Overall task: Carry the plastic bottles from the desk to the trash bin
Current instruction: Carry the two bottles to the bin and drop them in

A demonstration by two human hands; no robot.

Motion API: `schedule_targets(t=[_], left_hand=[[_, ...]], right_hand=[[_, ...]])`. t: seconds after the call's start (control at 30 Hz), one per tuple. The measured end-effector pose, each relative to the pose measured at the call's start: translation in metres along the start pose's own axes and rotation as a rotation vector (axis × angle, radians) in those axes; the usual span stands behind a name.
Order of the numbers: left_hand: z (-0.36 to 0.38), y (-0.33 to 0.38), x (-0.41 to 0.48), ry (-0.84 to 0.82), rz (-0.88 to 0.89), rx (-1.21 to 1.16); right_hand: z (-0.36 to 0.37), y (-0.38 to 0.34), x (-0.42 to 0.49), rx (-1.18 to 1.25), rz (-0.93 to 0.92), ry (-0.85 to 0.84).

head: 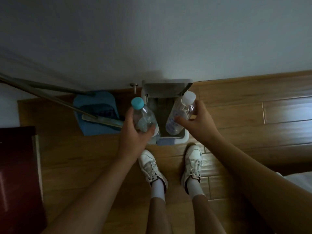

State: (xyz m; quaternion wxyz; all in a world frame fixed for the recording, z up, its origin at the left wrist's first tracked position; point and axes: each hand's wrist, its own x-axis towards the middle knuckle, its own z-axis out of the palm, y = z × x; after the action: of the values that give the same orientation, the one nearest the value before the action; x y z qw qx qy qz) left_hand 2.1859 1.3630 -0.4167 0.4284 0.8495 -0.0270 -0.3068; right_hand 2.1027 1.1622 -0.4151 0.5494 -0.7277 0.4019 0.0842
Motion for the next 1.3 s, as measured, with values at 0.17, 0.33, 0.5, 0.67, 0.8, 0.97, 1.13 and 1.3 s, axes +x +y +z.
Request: schedule_targets(t=[0.17,0.33,0.5,0.67,0.8,0.97,1.13,1.3], left_hand=[[0.024,-0.008,0.021,-0.030,0.007,0.005],[0.037,-0.003,0.028,-0.024,0.008,0.013],[0.034,-0.004,0.041,-0.018,0.041,0.097],[0.038,-0.021,0.058,-0.015,0.037,0.216],[0.047,-0.030,0.059,0.011,0.100,0.327],[0.048,-0.039,0.050,0.020,0.113,0.465],[0.047,-0.053,0.035,0.024,0.109,0.525],[0.045,-0.054,0.018,0.004,0.097,0.555]], right_hand=[[0.007,0.011,0.019,-0.066,-0.035,-0.061],[0.013,0.017,0.025,-0.141,-0.059,-0.102],[0.010,0.020,0.031,-0.207,-0.068,-0.070],[0.012,0.029,0.042,-0.247,-0.075,-0.118],[0.018,0.038,0.044,-0.343,-0.074,-0.144],[0.023,0.045,0.037,-0.481,-0.129,-0.122],[0.024,0.055,0.029,-0.537,-0.173,-0.126],[0.019,0.060,0.018,-0.540,-0.137,-0.115]])
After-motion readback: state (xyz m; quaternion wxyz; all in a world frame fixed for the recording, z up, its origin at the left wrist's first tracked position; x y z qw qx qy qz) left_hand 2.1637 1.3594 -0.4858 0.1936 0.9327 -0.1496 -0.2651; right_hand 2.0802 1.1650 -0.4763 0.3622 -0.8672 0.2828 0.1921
